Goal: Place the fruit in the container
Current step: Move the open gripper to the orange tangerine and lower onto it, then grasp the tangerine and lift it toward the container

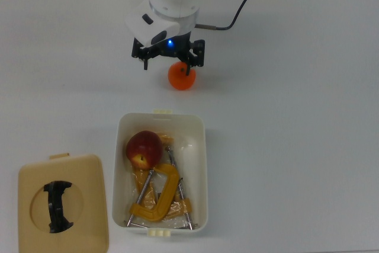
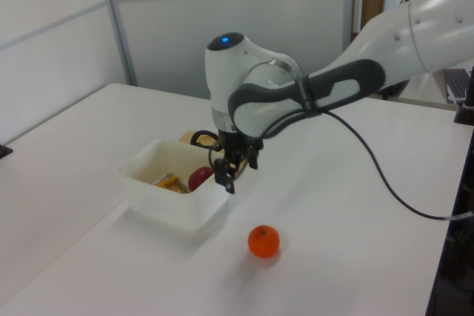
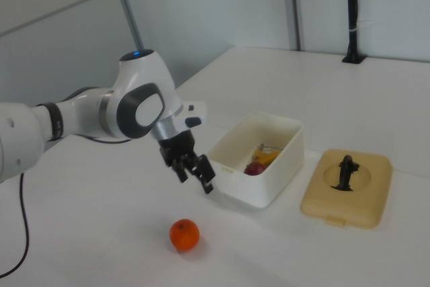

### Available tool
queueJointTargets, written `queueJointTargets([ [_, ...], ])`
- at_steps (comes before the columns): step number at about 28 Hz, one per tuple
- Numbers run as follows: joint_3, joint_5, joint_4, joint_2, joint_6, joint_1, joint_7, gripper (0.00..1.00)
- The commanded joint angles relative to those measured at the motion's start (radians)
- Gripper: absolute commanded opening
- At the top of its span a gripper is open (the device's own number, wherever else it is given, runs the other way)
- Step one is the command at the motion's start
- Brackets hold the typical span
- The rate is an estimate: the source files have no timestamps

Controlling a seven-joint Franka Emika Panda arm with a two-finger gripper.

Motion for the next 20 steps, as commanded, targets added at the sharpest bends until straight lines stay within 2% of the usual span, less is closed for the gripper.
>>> queueJointTargets([
  [1, -0.006, -0.003, -0.153, -0.072, 0.019, 0.040, -0.041, 1.00],
  [6, -0.006, -0.077, -0.263, -0.056, 0.128, 0.093, 0.004, 1.00],
  [9, -0.004, -0.124, -0.291, -0.035, 0.159, 0.107, 0.047, 1.00],
  [18, -0.006, -0.215, -0.288, 0.082, 0.232, 0.109, 0.130, 1.00],
  [19, -0.006, -0.218, -0.287, 0.083, 0.236, 0.109, 0.133, 0.97],
  [20, -0.006, -0.219, -0.287, 0.083, 0.237, 0.107, 0.133, 0.88],
])
